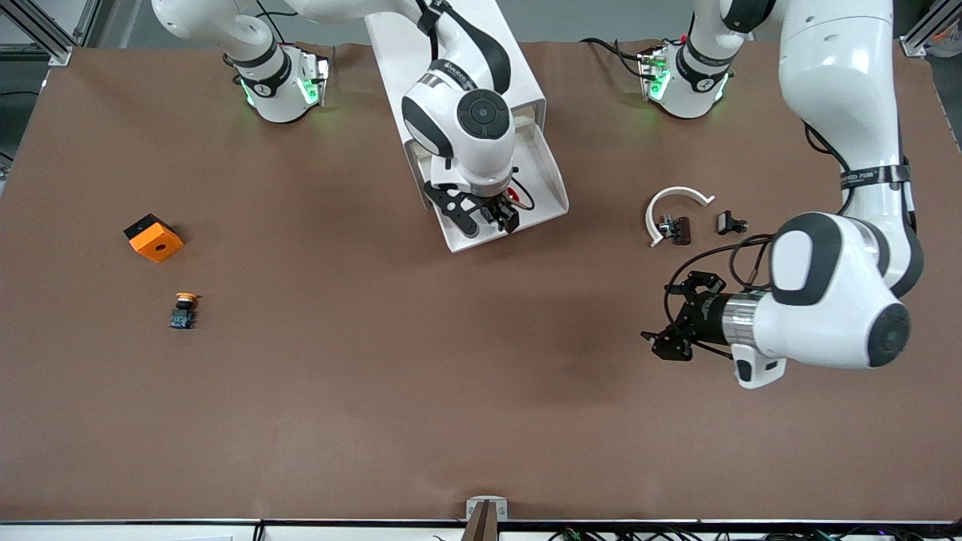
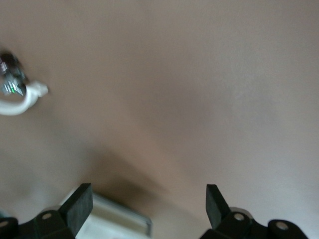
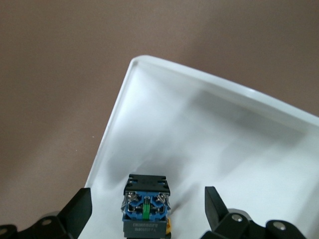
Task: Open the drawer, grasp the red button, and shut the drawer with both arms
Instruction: 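Grasp the red-capped button switch in the drawer with the right gripper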
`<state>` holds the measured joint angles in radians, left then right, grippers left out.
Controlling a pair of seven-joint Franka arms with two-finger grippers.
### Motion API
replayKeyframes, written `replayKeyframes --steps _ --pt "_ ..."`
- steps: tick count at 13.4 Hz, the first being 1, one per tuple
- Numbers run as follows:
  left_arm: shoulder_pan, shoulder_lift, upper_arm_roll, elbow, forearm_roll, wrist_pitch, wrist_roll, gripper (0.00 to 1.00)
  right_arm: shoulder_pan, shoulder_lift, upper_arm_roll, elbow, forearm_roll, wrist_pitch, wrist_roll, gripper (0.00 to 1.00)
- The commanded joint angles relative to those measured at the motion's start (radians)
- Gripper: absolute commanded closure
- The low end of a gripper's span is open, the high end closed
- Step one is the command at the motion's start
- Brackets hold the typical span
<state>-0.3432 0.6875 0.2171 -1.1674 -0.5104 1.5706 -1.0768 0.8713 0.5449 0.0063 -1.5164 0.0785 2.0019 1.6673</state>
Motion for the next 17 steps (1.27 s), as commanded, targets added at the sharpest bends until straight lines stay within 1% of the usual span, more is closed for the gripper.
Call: replayKeyframes --steps 1,2,3,4,5,7,8,10,12,13,15,16,17 --pt "-0.049 -0.023 0.008 -0.020 0.082 0.029 0.032 0.00 0.009 0.009 -0.009 0.015 0.018 0.000 0.015 0.12" --pt "-0.048 -0.023 0.007 -0.021 0.085 0.032 0.046 0.00 0.009 0.009 -0.009 0.016 0.018 0.000 0.014 0.29" --pt "-0.050 -0.025 0.007 -0.023 0.085 0.032 0.061 0.00 0.009 0.009 -0.009 0.016 0.018 -0.002 0.012 0.43" --pt "-0.057 -0.025 0.007 -0.025 0.095 0.032 0.061 0.00 0.009 0.009 -0.009 0.016 0.017 -0.002 0.011 0.53" --pt "-0.072 -0.025 0.007 -0.032 0.098 0.034 0.063 0.00 0.009 0.009 -0.009 0.016 0.014 -0.002 0.011 0.56" --pt "-0.091 -0.046 0.005 -0.034 0.087 0.035 0.060 0.00 0.014 0.009 -0.009 0.016 0.012 -0.002 0.011 0.70" --pt "-0.105 -0.051 0.004 -0.037 0.096 0.043 0.063 0.00 0.014 0.009 -0.009 0.018 0.012 -0.002 0.011 0.73" --pt "-0.111 -0.049 0.001 -0.054 0.099 0.045 0.063 0.00 0.014 0.009 -0.009 0.025 0.011 -0.003 0.006 0.73" --pt "-0.135 -0.051 -0.008 -0.074 0.101 0.048 0.064 0.00 0.002 0.000 -0.011 0.064 0.012 -0.028 0.003 0.73" --pt "-0.137 -0.051 -0.008 -0.074 0.107 0.052 0.093 0.00 0.000 -0.008 -0.014 0.090 0.003 -0.067 0.000 0.73" --pt "-0.163 -0.065 -0.010 -0.107 0.160 0.086 0.219 0.00 -0.038 -0.009 -0.017 0.188 0.003 -0.209 -0.035 0.73" --pt "-0.166 -0.077 -0.012 -0.142 0.162 0.119 0.245 0.00 -0.063 -0.013 -0.017 0.226 0.007 -0.292 -0.088 0.73" --pt "-0.177 -0.101 -0.012 -0.190 0.162 0.159 0.265 0.00 -0.090 -0.037 -0.019 0.261 0.009 -0.371 -0.148 0.73"
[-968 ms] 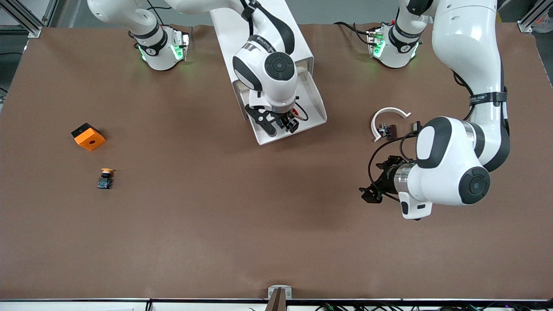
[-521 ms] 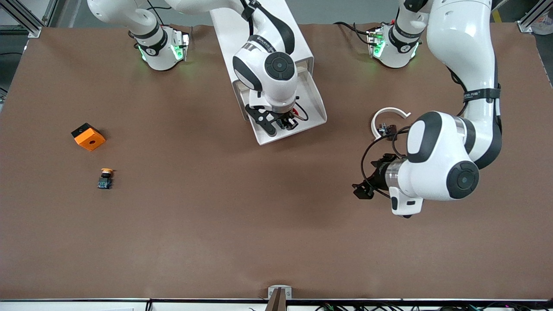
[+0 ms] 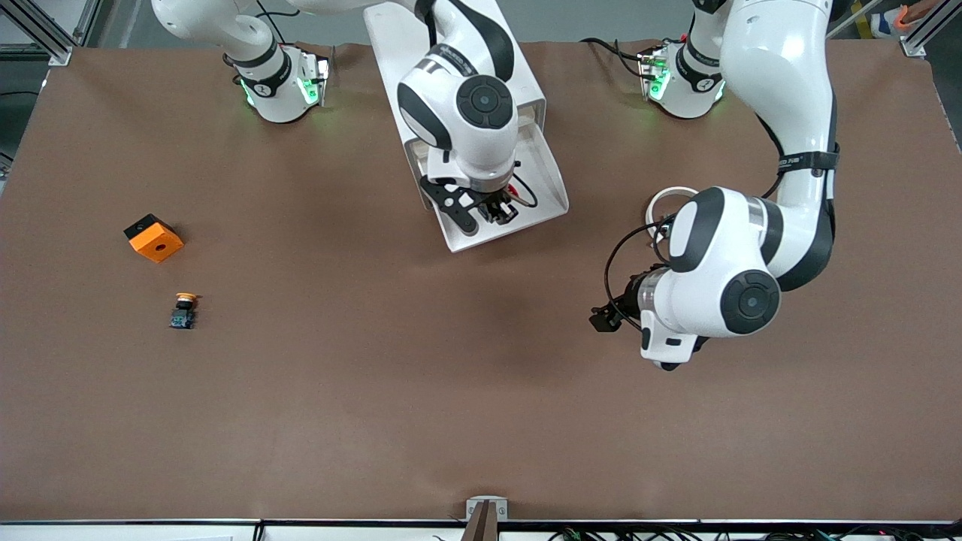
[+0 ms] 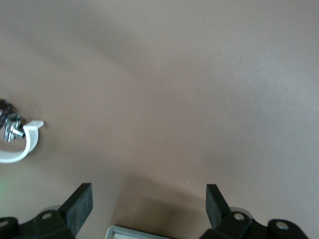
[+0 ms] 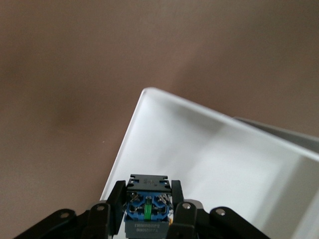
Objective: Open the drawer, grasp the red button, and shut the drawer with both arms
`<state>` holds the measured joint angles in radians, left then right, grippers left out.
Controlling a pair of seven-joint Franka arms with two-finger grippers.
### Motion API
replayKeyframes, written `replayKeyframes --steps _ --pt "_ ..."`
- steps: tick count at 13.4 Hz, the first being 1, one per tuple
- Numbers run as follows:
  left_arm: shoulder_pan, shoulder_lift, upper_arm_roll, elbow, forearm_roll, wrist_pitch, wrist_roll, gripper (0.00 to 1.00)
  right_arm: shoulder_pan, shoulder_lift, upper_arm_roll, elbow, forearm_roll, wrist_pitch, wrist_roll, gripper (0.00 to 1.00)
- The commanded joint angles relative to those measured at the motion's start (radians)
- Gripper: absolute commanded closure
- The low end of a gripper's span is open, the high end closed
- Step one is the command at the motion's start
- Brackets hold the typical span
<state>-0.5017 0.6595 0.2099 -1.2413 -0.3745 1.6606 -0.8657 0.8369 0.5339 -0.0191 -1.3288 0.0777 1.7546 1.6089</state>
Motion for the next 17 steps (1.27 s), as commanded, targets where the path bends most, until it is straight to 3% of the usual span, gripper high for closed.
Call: replayKeyframes --steps 1,4,7,9,11,12,17 --pt "-0.058 -0.110 -0.003 -0.200 0.040 0.130 0.057 0.00 -0.094 -0.054 0.008 0.080 0.008 -0.174 -0.159 0.73" --pt "-0.106 -0.239 -0.024 -0.456 0.085 0.345 0.057 0.00 -0.223 -0.138 0.008 0.079 0.010 -0.292 -0.476 0.77" --pt "-0.147 -0.285 -0.050 -0.564 0.085 0.364 0.051 0.00 -0.382 -0.195 0.007 0.071 0.004 -0.369 -0.824 0.77" --pt "-0.170 -0.258 -0.067 -0.575 0.083 0.376 0.040 0.00 -0.494 -0.203 0.007 0.065 -0.021 -0.380 -1.063 0.76" --pt "-0.219 -0.206 -0.072 -0.550 0.072 0.393 0.025 0.00 -0.556 -0.203 0.007 0.039 -0.120 -0.366 -1.258 0.75" --pt "-0.236 -0.195 -0.073 -0.550 0.072 0.407 0.025 0.00 -0.574 -0.203 0.007 0.014 -0.162 -0.342 -1.314 0.75" --pt "-0.251 -0.201 -0.139 -0.558 0.059 0.418 0.016 0.00 -0.691 -0.204 0.007 -0.130 -0.186 -0.167 -1.495 0.74"
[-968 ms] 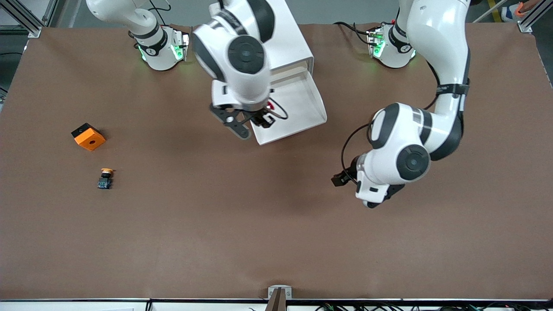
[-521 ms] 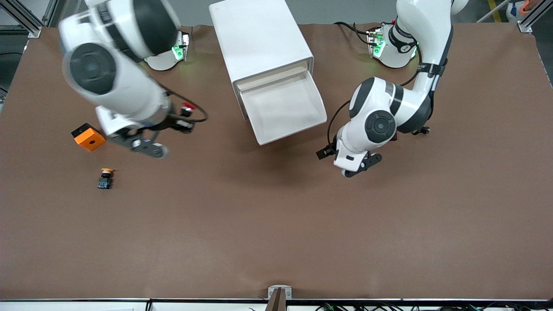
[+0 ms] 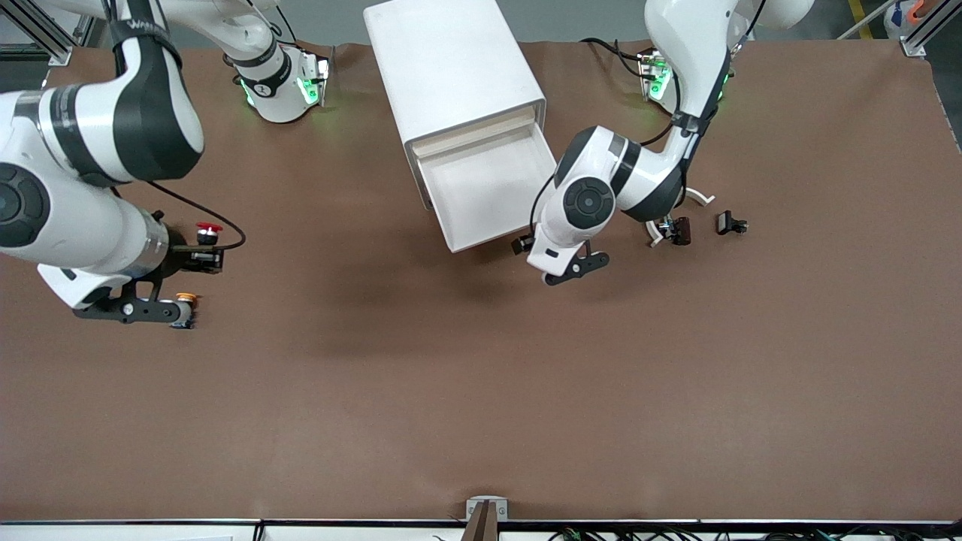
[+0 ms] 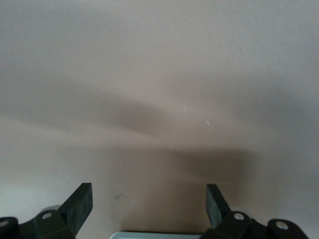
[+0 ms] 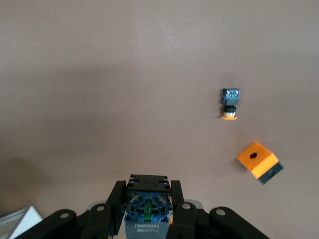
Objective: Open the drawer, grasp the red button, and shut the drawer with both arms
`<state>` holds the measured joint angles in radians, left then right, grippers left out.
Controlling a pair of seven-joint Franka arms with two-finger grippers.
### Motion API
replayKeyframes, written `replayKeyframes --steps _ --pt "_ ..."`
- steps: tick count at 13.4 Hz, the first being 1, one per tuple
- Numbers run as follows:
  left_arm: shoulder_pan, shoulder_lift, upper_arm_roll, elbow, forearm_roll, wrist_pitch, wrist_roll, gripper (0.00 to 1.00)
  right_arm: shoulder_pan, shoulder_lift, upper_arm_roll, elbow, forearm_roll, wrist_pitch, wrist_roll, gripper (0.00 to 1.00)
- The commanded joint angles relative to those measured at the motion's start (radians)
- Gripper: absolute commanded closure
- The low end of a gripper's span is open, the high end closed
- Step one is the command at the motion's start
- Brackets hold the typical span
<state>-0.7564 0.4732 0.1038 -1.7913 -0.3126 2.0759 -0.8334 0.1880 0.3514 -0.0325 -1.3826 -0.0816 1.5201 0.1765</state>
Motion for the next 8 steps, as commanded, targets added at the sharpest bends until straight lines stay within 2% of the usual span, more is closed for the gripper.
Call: replayKeyframes --steps 1,8 --pt "0.002 -0.018 -0.047 -0.011 -0.014 -0.002 -0.019 0.00 -0.059 -0.020 0.020 -0.113 -0.033 0.119 -0.099 0.75" --pt "0.002 -0.018 -0.199 -0.054 -0.086 -0.010 -0.050 0.00 -0.179 0.021 0.020 -0.367 -0.035 0.569 -0.213 0.74"
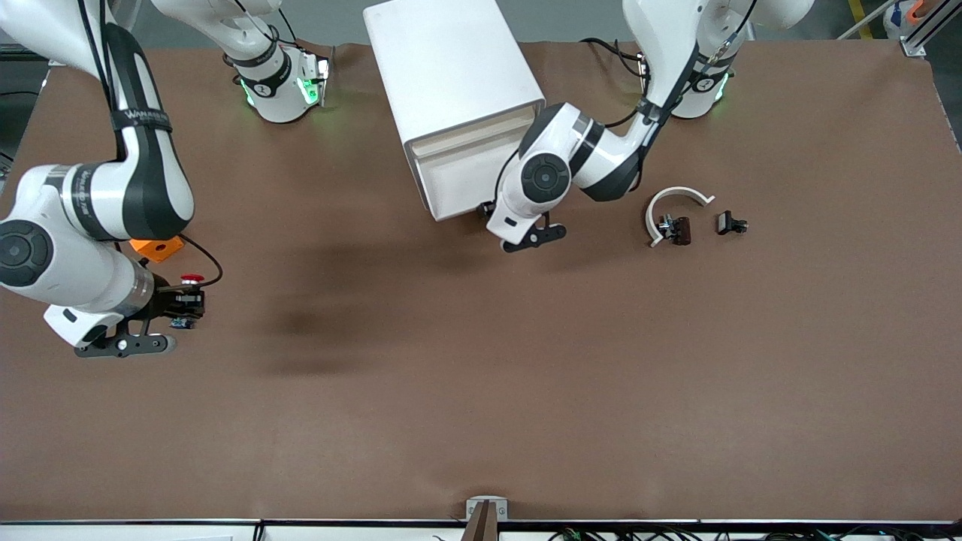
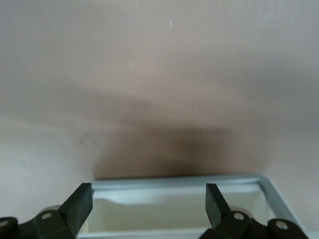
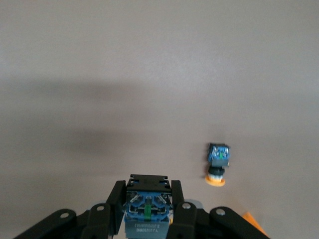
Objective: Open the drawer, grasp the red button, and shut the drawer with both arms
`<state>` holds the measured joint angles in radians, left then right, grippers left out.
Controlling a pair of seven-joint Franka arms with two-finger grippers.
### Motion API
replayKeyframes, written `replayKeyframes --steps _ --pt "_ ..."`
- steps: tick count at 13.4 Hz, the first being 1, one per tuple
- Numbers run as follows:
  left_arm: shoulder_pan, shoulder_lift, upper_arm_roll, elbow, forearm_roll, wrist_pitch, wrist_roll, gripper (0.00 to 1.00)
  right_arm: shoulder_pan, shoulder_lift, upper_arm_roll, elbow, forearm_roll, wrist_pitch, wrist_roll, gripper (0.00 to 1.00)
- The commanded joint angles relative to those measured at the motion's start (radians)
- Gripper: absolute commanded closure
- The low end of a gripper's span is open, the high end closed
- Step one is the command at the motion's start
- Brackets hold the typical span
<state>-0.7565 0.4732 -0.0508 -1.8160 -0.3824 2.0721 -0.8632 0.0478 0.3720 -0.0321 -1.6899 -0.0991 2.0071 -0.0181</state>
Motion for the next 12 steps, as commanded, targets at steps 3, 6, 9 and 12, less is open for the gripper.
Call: replayKeyframes --steps 3,6,9,12 --pt "-0.013 -0.015 -0.092 -0.046 -0.016 -0.006 -0.080 0.00 -0.062 0.040 0.020 -0.120 -0.016 0.195 -0.019 0.74" --pt "-0.049 -0.013 -0.106 -0.045 -0.016 -0.033 -0.140 0.00 -0.077 0.073 0.020 -0.158 -0.016 0.262 -0.019 0.74" --pt "-0.050 -0.015 -0.107 -0.039 -0.016 -0.064 -0.149 0.00 -0.080 0.119 0.020 -0.165 -0.014 0.309 -0.017 0.71" --pt "-0.032 0.002 -0.090 0.009 0.003 -0.069 -0.146 0.00 -0.080 0.154 0.020 -0.171 -0.016 0.332 -0.019 0.71"
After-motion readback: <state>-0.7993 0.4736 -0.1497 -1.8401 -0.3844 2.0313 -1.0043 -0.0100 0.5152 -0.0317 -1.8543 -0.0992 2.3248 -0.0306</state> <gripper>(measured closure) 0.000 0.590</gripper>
